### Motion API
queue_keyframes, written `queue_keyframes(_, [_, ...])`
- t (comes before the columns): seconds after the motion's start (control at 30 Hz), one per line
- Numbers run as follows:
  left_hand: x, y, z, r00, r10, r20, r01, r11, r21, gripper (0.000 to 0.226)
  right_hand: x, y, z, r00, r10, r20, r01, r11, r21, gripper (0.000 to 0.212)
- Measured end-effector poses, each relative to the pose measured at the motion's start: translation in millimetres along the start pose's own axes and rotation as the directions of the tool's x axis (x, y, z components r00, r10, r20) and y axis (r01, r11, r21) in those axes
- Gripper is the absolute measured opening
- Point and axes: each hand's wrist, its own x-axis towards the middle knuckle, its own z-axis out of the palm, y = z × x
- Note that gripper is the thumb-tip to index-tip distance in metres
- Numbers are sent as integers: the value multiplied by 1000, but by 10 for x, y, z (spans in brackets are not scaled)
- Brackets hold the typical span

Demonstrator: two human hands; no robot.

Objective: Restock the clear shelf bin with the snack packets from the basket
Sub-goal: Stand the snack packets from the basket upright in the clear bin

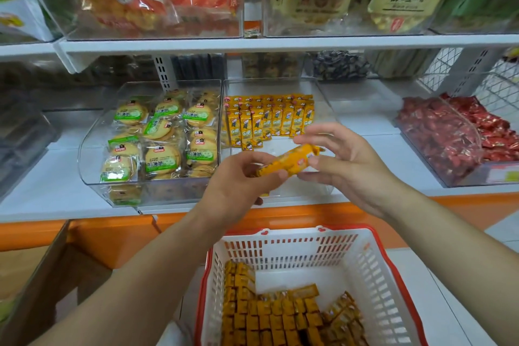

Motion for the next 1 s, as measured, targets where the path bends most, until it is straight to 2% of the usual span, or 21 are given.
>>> queue_keyframes(0.1, [-7,7,14,993,94,-76,-91,995,43,29,13,-1,93,979,147,-141,-160,983,-90,34])
queue_keyframes(0.17, [-5,-5,26,988,130,-80,-124,990,72,33,24,18,158,970,184,-161,-205,971,-127,34])
queue_keyframes(0.3, [0,-11,68,995,75,-64,-73,997,31,35,32,10,205,979,132,-153,-142,988,-58,30])
queue_keyframes(0.43, [19,-24,67,997,33,-63,-35,999,-39,28,57,-2,199,977,114,-178,-117,993,-10,41])
queue_keyframes(0.53, [58,-11,33,993,66,-98,-64,998,25,28,140,-1,231,981,97,-167,-100,995,-9,45])
queue_keyframes(0.63, [150,-6,-127,962,167,-214,-119,968,221,23,399,-18,187,986,-24,-163,-12,976,-215,38])
queue_keyframes(0.7, [228,-37,-308,903,251,-347,-93,906,412,25,698,8,104,975,-141,-171,44,879,-476,40])
queue_keyframes(0.77, [281,-89,-455,865,268,-425,-20,863,505,35,1043,113,28,969,-184,-163,40,772,-634,39])
queue_keyframes(0.9, [315,-289,-505,936,63,-347,172,778,604,65,1657,435,-52,967,-212,-139,-13,505,-863,37])
queue_keyframes(1.0, [318,-391,-478,959,23,-284,181,723,667,62,1939,644,-44,966,-201,-162,-67,412,-909,41])
